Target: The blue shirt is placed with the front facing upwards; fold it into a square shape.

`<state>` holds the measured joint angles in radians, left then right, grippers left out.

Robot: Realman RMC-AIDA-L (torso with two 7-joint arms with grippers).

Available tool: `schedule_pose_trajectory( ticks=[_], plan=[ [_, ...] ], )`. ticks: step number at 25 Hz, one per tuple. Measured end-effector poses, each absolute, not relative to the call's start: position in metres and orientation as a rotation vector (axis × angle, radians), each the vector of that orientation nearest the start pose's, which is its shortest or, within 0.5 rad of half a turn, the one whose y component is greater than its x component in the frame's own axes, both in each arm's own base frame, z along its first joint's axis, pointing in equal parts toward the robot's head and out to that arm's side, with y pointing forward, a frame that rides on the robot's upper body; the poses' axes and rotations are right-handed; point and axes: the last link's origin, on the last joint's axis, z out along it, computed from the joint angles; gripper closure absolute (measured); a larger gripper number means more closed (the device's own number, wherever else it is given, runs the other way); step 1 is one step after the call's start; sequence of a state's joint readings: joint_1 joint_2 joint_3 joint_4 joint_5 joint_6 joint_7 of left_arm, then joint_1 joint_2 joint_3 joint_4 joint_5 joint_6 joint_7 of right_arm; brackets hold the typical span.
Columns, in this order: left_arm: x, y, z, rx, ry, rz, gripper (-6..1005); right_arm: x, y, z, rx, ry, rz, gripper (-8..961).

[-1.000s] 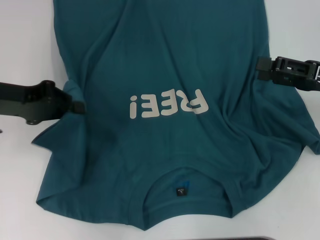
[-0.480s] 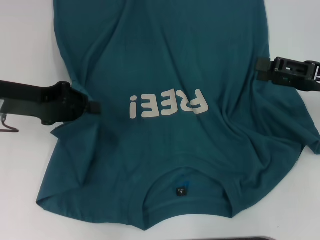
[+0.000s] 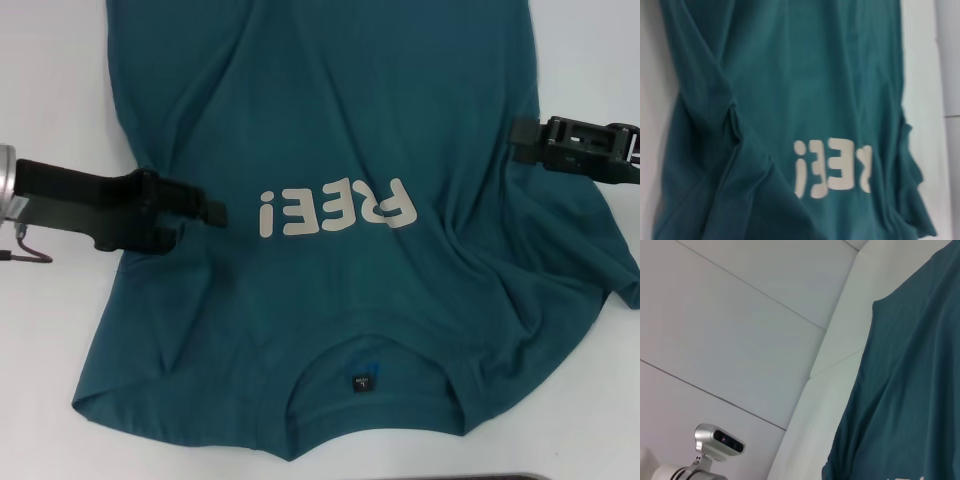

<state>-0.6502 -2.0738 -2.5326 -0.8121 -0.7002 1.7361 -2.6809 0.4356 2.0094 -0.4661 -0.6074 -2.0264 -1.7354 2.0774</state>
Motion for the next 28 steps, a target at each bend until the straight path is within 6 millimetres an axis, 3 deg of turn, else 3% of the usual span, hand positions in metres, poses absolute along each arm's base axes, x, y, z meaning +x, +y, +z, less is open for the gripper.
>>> schedule_pose_trajectory(
  ticks=[5, 8, 13, 21, 28],
  plan=[
    [-0.252, 0.336, 0.009, -2.226, -2.197, -0.210, 537, 0.304, 0.294, 0.043, -2.313, 1.733, 1.015, 13],
    [-0.238, 0.335, 0.006, -2.319, -2.163, -0.251, 300, 0.305, 0.294, 0.043, -2.312, 1.737, 1.010, 12],
    [-0.222, 0.331, 0.008, -2.448, -2.137, -0.372, 214, 0.305, 0.294, 0.043, -2.312, 1.737, 1.009, 12],
    [-0.270, 0.332, 0.035, -2.158, -2.179, -0.378, 214, 0.305, 0.294, 0.044, -2.311, 1.736, 1.007, 12],
    [-0.291, 0.321, 0.042, -2.219, -2.049, -0.324, 214, 0.306, 0.295, 0.044, -2.308, 1.736, 1.005, 12]
  ],
)
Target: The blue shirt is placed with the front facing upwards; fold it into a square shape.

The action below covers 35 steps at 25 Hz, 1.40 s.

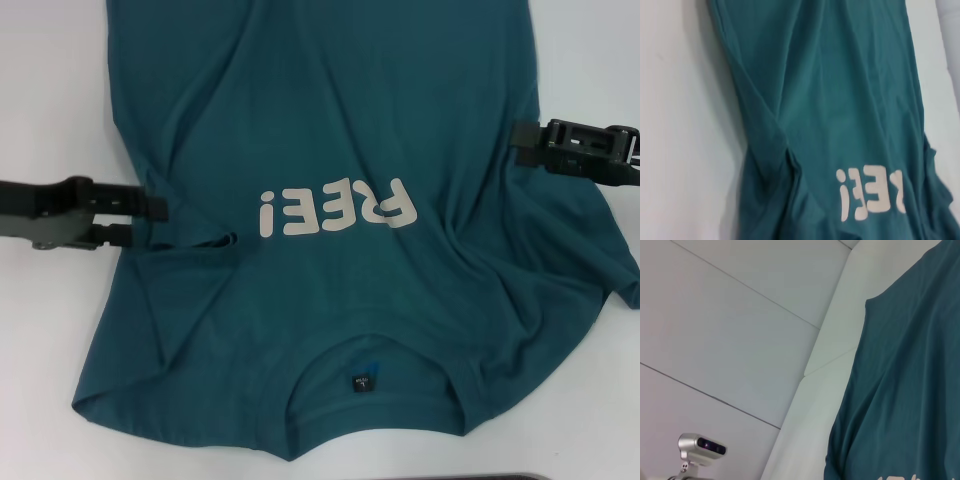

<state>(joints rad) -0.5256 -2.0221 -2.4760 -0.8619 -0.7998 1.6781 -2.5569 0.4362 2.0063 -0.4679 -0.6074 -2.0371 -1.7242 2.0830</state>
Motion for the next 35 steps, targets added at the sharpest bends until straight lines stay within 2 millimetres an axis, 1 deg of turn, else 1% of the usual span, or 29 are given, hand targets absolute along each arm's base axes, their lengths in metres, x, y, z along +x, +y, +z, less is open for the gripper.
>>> schedule_pose_trajectory(
  ticks=[3, 8, 14, 26, 35],
  plan=[
    [-0.293, 0.319, 0.039, -2.268, -1.995, -0.292, 214, 0.306, 0.295, 0.044, -2.308, 1.735, 1.005, 12],
    [-0.299, 0.318, 0.033, -2.257, -1.976, -0.215, 214, 0.306, 0.295, 0.045, -2.307, 1.734, 1.003, 12],
    [-0.298, 0.318, 0.023, -2.279, -1.964, -0.164, 214, 0.307, 0.294, 0.045, -2.303, 1.737, 1.004, 12],
    [-0.293, 0.318, 0.014, -2.324, -1.940, -0.142, 213, 0.308, 0.293, 0.045, -2.296, 1.742, 1.003, 12],
    [-0.292, 0.322, 0.017, -2.330, -1.876, -0.142, 213, 0.309, 0.292, 0.045, -2.296, 1.745, 1.005, 12]
  ],
)
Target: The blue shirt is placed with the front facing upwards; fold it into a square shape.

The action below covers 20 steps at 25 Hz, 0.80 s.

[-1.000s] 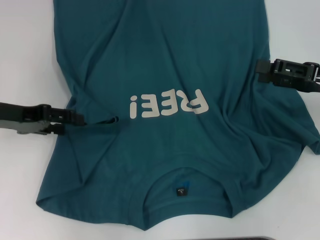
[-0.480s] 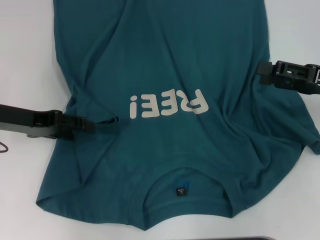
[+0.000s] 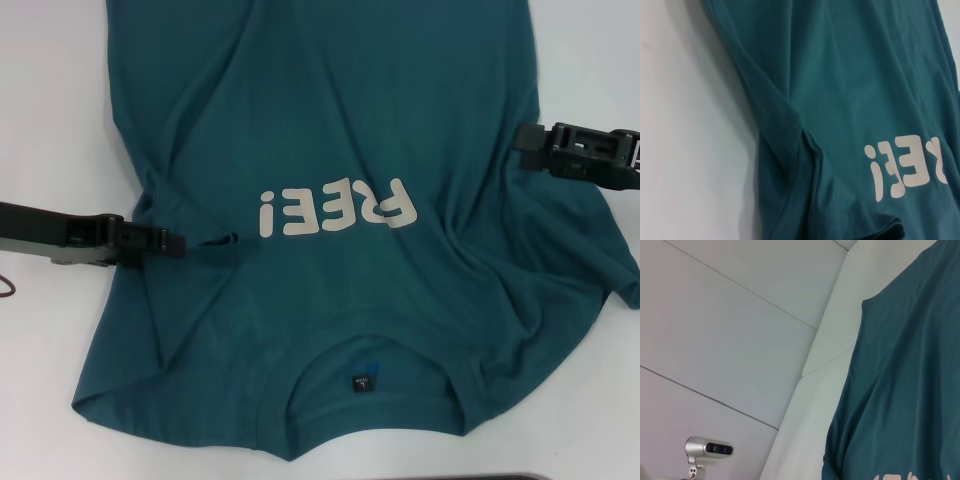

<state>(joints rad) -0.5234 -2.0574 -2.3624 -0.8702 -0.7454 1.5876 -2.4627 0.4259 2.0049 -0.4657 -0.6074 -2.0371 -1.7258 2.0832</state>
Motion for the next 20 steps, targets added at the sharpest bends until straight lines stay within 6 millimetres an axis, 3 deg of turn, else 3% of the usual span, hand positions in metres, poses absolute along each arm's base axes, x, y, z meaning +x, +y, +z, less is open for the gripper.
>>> schedule_pose_trajectory(
  ticks=[11, 20],
  plan=[
    [-0.294, 0.323, 0.019, -2.353, -1.810, -0.140, 214, 0.309, 0.291, 0.046, -2.295, 1.745, 1.010, 12],
    [-0.292, 0.319, 0.009, -2.415, -1.760, -0.092, 218, 0.309, 0.291, 0.047, -2.296, 1.744, 1.009, 12]
  ],
)
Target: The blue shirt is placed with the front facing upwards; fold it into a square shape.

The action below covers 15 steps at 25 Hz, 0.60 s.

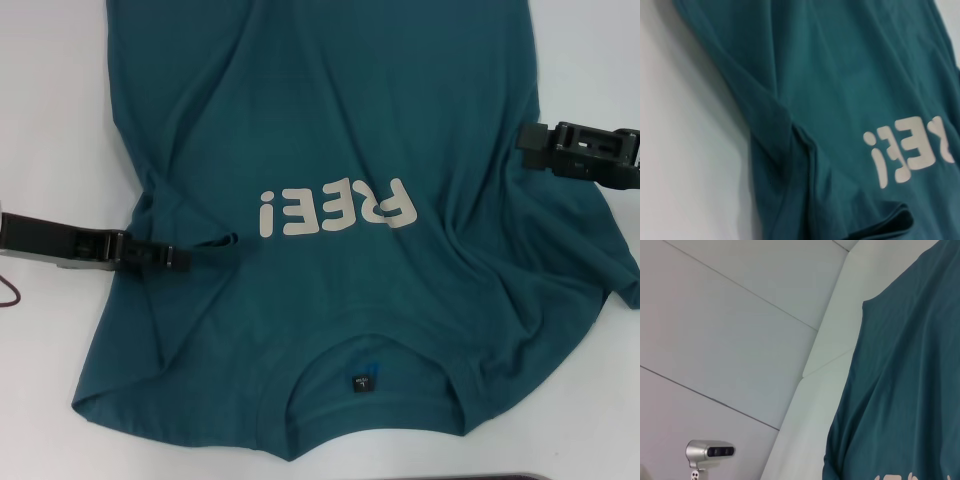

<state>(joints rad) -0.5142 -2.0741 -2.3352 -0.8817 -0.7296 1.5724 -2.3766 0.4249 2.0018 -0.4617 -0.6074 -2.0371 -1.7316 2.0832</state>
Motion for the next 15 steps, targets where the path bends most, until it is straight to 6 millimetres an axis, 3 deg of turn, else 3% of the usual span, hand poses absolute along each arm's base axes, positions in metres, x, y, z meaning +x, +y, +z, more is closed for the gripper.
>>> schedule_pose_trajectory(
  ticks=[12, 15],
  plan=[
    [-0.2902, 0.3190, 0.0167, -2.342, -1.753, -0.109, 342, 0.3113, 0.2898, 0.0470, -2.287, 1.763, 1.020, 13],
    [-0.2904, 0.3186, 0.0162, -2.344, -1.753, -0.100, 461, 0.3114, 0.2898, 0.0474, -2.287, 1.763, 1.021, 13]
  ],
)
